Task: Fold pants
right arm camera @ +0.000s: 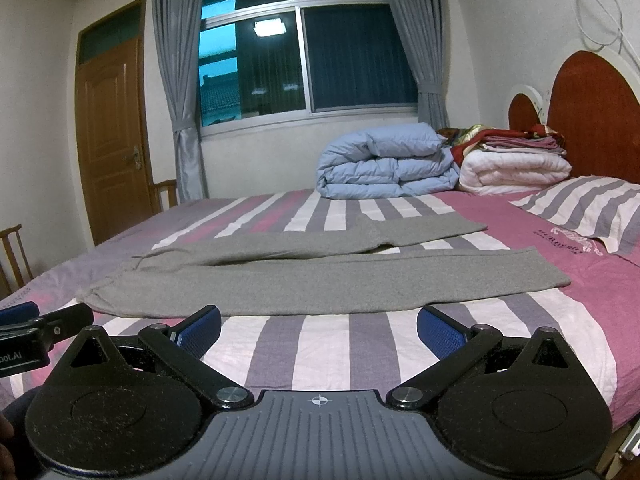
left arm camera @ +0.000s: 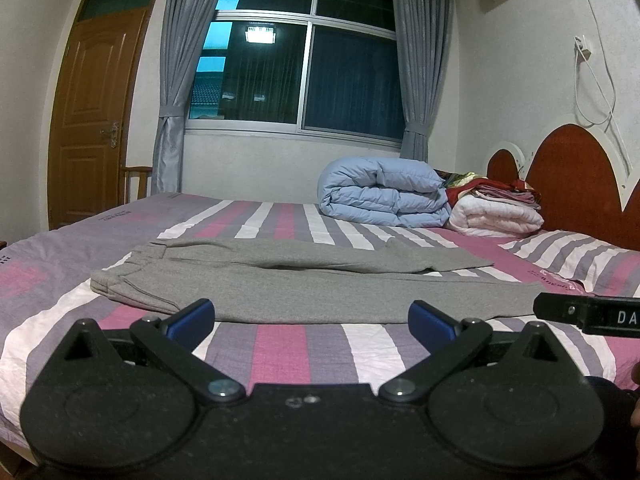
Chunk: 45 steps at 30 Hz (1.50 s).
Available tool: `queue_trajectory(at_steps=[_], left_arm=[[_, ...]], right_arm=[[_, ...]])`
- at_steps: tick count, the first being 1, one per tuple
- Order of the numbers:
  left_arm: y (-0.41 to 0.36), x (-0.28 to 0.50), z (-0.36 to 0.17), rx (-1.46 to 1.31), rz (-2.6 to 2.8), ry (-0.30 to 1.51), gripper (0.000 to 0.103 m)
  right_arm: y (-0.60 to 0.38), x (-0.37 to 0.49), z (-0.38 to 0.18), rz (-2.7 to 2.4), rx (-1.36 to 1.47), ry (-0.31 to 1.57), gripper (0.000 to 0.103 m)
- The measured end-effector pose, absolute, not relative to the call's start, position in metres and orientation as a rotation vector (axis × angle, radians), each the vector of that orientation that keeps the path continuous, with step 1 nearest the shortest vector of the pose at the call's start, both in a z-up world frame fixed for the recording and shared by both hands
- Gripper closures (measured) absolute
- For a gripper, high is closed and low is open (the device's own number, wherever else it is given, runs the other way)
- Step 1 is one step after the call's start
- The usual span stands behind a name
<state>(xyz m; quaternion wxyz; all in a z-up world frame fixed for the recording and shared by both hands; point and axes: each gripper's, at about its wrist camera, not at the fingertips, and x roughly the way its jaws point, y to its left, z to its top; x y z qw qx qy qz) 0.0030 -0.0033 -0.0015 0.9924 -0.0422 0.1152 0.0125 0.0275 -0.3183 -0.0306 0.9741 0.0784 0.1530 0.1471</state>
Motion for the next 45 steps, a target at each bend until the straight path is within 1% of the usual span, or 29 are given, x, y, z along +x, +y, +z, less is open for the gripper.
queue_trajectory(at_steps=[15,19,22,29,34,45], left_arm=[[-0.001,0.003,-0.002,-0.092,0.033,0.232,0.006],[0.008,0.016,0.005,-0.093,0.033,0.256,0.006],[0.023,0.037,0.013,-0.035,0.073,0.252,0.006],[0.084,0.102,0.027,-0.033,0.124,0.322,0.006],[0.123,0.143,0.037,-0.028,0.176,0.340,0.006],[0.204,0.262,0.019,-0.002,0.154,0.465,0.006]], right_arm=[[-0.316,0.028,-0.031,0.296,0.151,0.311,0.000],[-0.314,0.038,-0.028,0.329,0.141,0.319,0.000],[-0.304,0.065,-0.021,0.357,0.103,0.318,0.000],[-0.278,0.146,-0.001,0.402,0.012,0.339,0.000],[-0.257,0.193,0.012,0.442,-0.061,0.311,0.000],[-0.198,0.309,0.004,0.538,-0.143,0.331,0.000]])
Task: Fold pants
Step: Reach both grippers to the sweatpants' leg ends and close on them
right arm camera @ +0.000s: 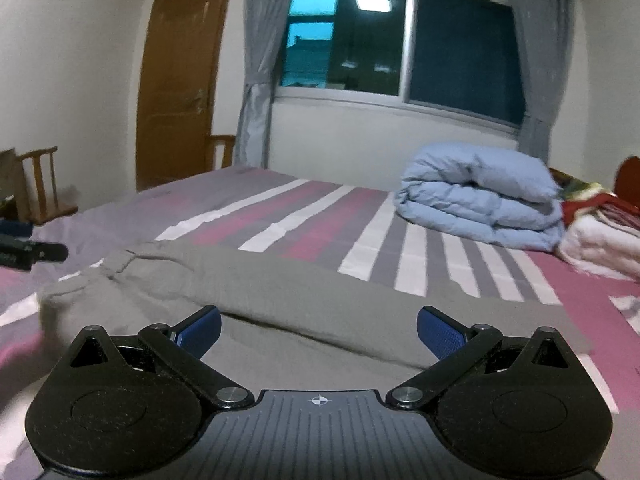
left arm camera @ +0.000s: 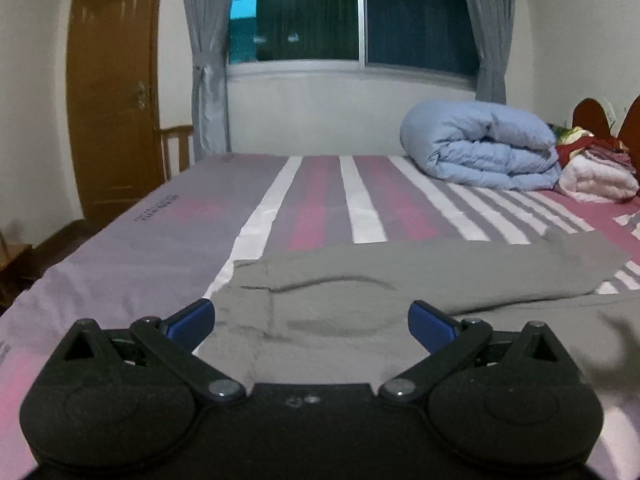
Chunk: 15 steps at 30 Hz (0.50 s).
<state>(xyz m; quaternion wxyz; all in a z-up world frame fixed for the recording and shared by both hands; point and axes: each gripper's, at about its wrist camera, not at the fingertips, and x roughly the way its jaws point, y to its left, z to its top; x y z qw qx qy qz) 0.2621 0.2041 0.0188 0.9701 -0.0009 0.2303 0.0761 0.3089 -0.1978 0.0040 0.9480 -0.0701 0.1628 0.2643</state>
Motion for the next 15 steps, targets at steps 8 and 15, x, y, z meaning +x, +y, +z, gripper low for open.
queue_trajectory(at_steps=[8,15], left_arm=[[0.288,0.377,-0.003,0.022,0.162,0.656,0.008],[0.322,0.449,-0.029,-0.016,0.127,0.764,0.046]], right_arm=[[-0.137,0.447,-0.016,0.650,-0.190,0.400,0.000],[-0.077,0.542,-0.047,0.696,-0.204,0.507,0.002]])
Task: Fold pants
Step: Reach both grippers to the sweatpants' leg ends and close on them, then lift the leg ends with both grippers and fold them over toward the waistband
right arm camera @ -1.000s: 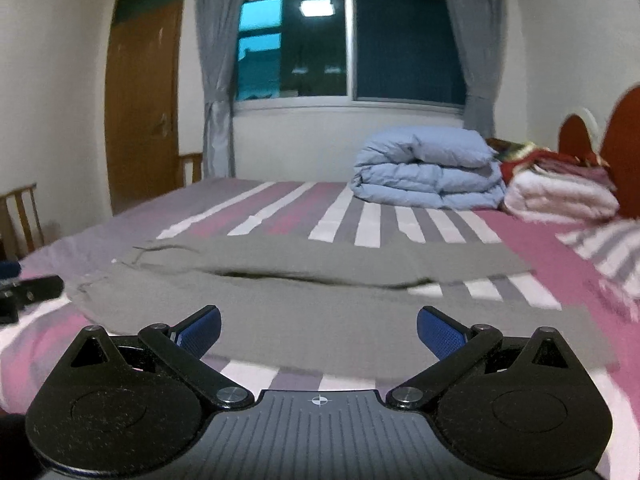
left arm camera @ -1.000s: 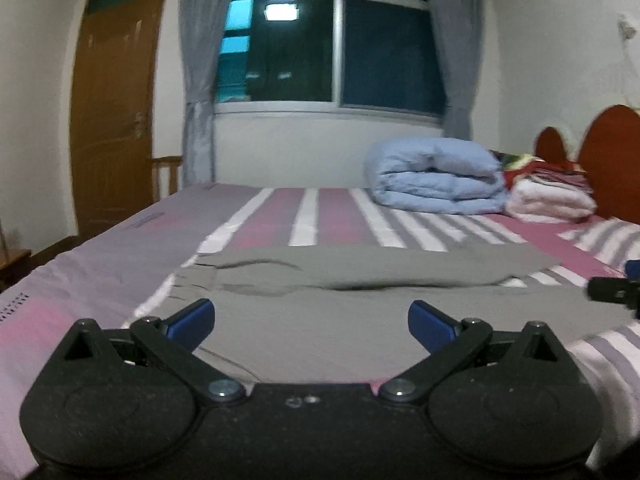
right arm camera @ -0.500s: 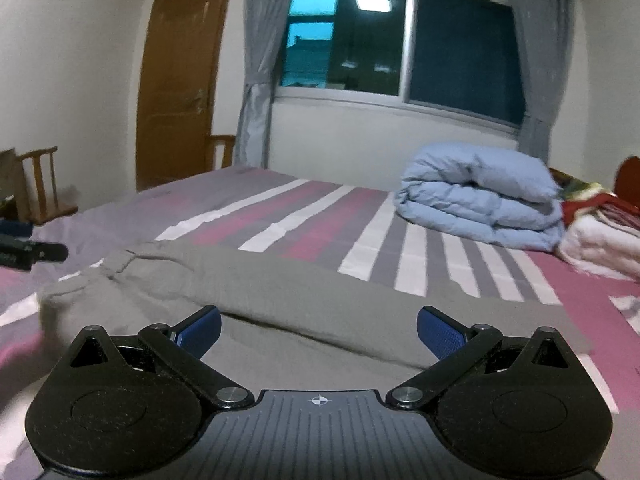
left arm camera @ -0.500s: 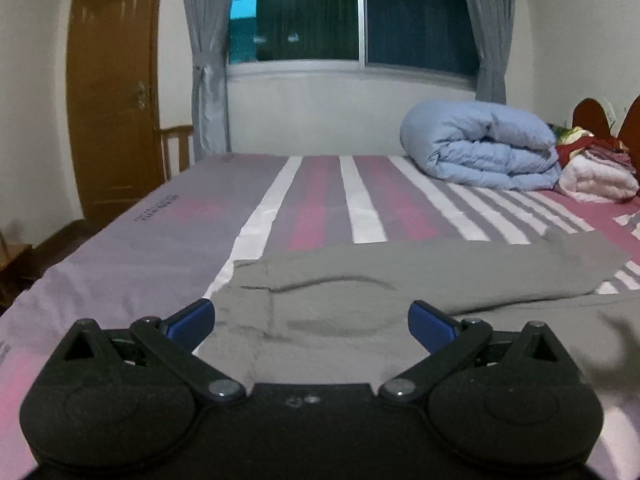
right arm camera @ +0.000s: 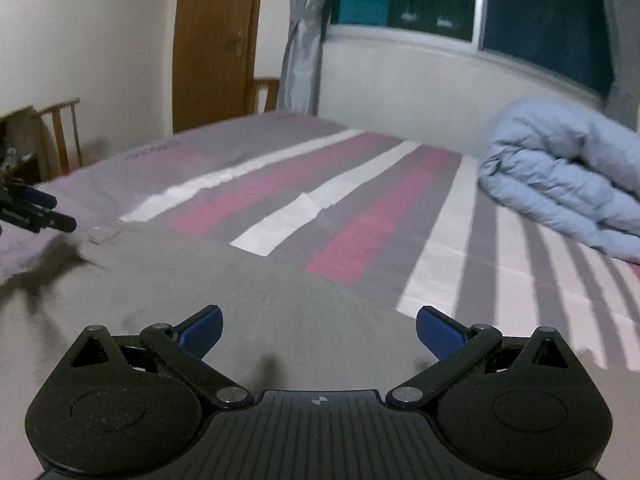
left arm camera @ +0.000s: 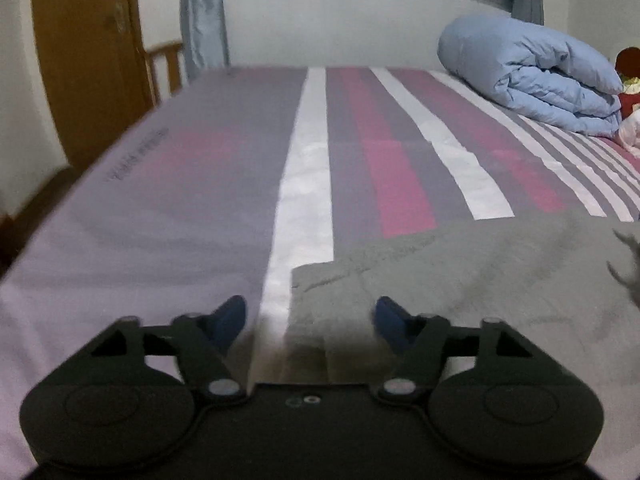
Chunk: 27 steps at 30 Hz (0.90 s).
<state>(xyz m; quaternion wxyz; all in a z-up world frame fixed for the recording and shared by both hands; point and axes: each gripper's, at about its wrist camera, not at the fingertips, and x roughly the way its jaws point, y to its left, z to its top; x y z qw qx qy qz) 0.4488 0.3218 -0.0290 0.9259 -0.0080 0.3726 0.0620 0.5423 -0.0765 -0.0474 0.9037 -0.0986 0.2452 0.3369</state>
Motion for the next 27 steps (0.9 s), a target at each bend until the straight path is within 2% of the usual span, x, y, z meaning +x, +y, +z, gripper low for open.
queue_trajectory(at_steps=[1,2,3,5,9,13,15,16,18,19,21,22,25,27], left_arm=[[0.325,0.459,-0.033,-0.022,0.117,0.779,0.048],[0.330,0.469,-0.039,-0.027,0.099,0.802,0.048],[0.331,0.478,-0.046,-0.019,0.088,0.833,0.048],[0.334,0.491,-0.054,-0.019,0.058,0.862,0.048],[0.344,0.506,-0.064,-0.069,-0.010,0.887,0.046],[0.341,0.518,-0.070,-0.023,-0.041,0.885,0.045],[0.339,0.522,-0.072,-0.025,-0.060,0.874,0.050],[0.341,0.525,-0.072,-0.032,-0.071,0.868,0.056],[0.340,0.526,-0.071,-0.029,-0.082,0.855,0.066],[0.340,0.526,-0.070,-0.039,-0.106,0.848,0.079],[0.335,0.522,-0.066,-0.022,-0.109,0.826,0.085],[0.331,0.520,-0.063,0.001,-0.108,0.813,0.088],[0.328,0.505,-0.048,0.019,-0.106,0.736,0.089],[0.333,0.489,-0.031,-0.012,-0.123,0.653,0.089]], right_arm=[[-0.069,0.555,-0.051,0.702,-0.213,0.514,0.007],[-0.065,0.562,-0.055,0.711,-0.213,0.531,0.023],[-0.061,0.572,-0.058,0.713,-0.213,0.550,0.034],[-0.054,0.590,-0.065,0.714,-0.226,0.581,0.037],[-0.049,0.622,-0.087,0.730,-0.243,0.698,0.037],[-0.050,0.640,-0.101,0.745,-0.267,0.735,0.037],[-0.048,0.643,-0.105,0.754,-0.275,0.744,0.037],[-0.045,0.643,-0.107,0.760,-0.297,0.740,0.037],[-0.041,0.638,-0.108,0.777,-0.323,0.726,0.051],[-0.039,0.636,-0.108,0.777,-0.344,0.715,0.056],[-0.035,0.632,-0.105,0.766,-0.369,0.700,0.084],[-0.035,0.631,-0.103,0.761,-0.377,0.694,0.090],[-0.045,0.619,-0.088,0.758,-0.348,0.653,0.100],[-0.055,0.605,-0.071,0.769,-0.326,0.611,0.100]])
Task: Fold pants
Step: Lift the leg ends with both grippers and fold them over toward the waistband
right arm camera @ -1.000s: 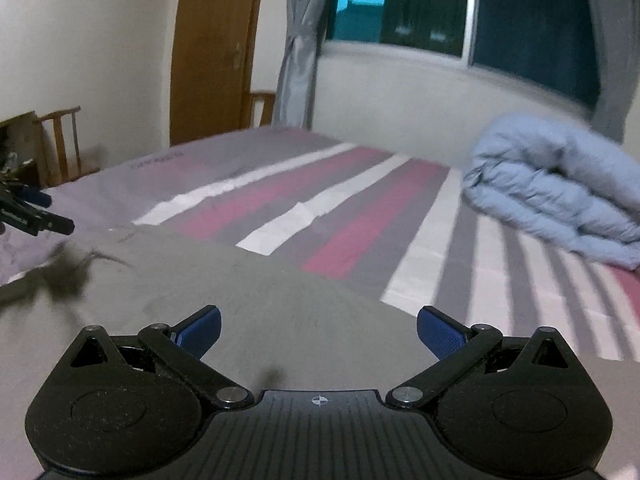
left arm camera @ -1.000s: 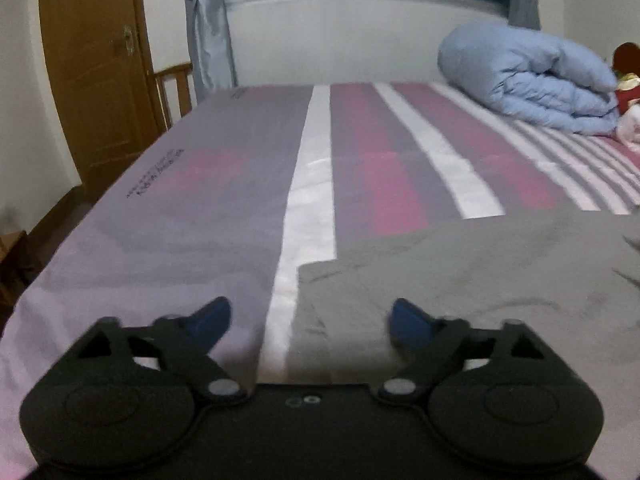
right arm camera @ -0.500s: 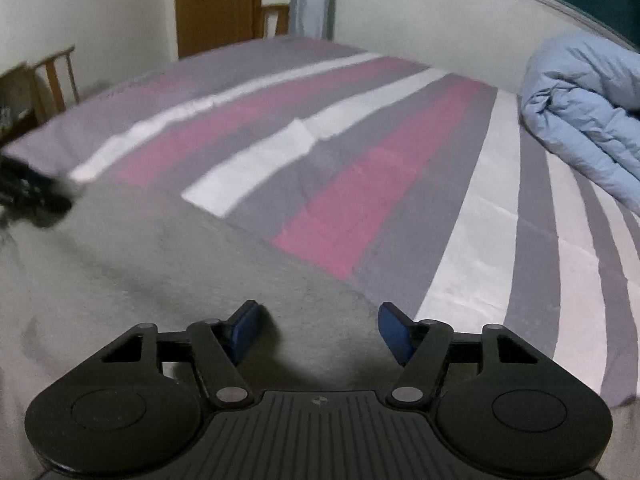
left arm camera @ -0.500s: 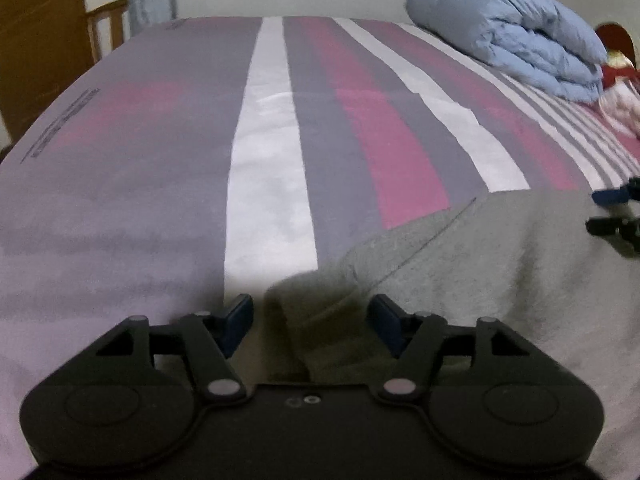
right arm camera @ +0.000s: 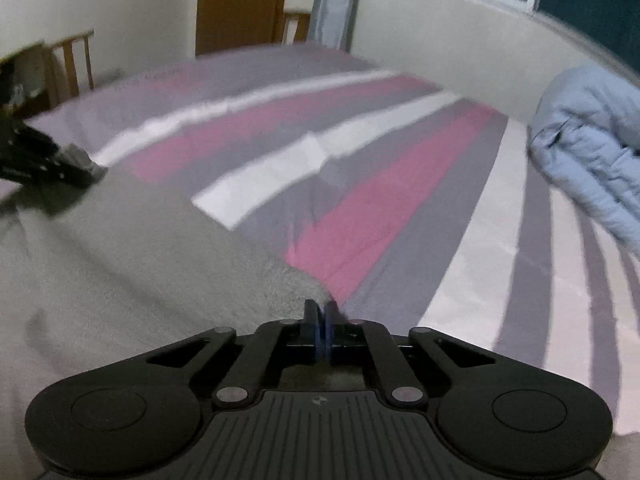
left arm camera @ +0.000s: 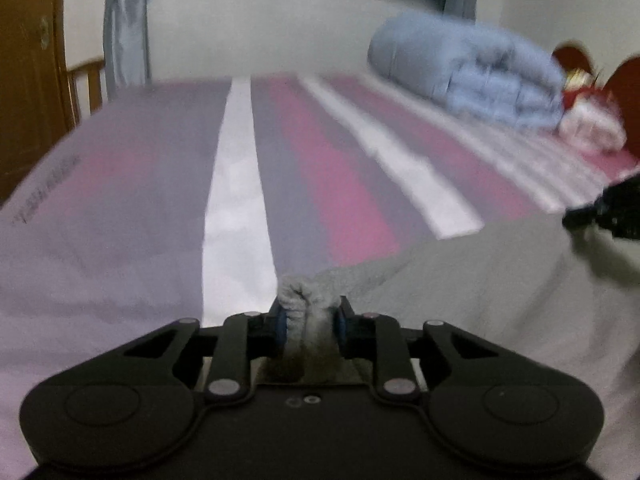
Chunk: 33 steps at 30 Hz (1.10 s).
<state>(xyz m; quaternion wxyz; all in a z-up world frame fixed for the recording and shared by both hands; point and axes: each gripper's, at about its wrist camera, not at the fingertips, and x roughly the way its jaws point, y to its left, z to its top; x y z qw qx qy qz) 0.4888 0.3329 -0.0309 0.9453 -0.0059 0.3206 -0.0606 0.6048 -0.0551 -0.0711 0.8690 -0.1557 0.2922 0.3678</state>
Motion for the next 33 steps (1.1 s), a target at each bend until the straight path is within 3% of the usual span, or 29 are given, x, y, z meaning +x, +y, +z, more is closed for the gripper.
queue_trajectory(at_steps=[7,11,17,22,24,28,29,31,32,33], left_arm=[[0.333,0.409,0.022,-0.059,-0.188,0.453,0.090],[0.322,0.351,0.026,-0.066,-0.201,0.410,0.090],[0.303,0.289,0.008,-0.052,-0.194,0.428,0.090],[0.300,0.260,-0.024,-0.064,-0.165,0.530,0.090],[0.298,0.254,-0.036,-0.082,-0.116,0.607,0.085],[0.303,0.228,-0.039,-0.174,-0.030,0.620,0.083],[0.304,0.223,-0.036,-0.217,-0.015,0.614,0.083],[0.305,0.213,-0.028,-0.288,0.004,0.585,0.080],[0.304,0.209,-0.026,-0.323,0.004,0.575,0.079],[0.304,0.209,-0.024,-0.372,-0.007,0.571,0.079]], right_arm=[[-0.089,0.507,0.000,0.811,-0.357,0.427,0.100],[-0.109,0.441,0.012,0.802,-0.365,0.386,0.100],[-0.133,0.350,-0.016,0.780,-0.340,0.388,0.100],[-0.131,0.296,-0.069,0.773,-0.355,0.471,0.100],[-0.132,0.282,-0.085,0.762,-0.351,0.467,0.100],[-0.145,0.262,-0.081,0.723,-0.202,0.480,0.098],[-0.151,0.261,-0.077,0.704,-0.150,0.489,0.094],[-0.159,0.263,-0.070,0.666,-0.047,0.493,0.063],[-0.162,0.263,-0.067,0.661,0.003,0.490,0.041],[-0.167,0.269,-0.063,0.664,0.040,0.488,0.040]])
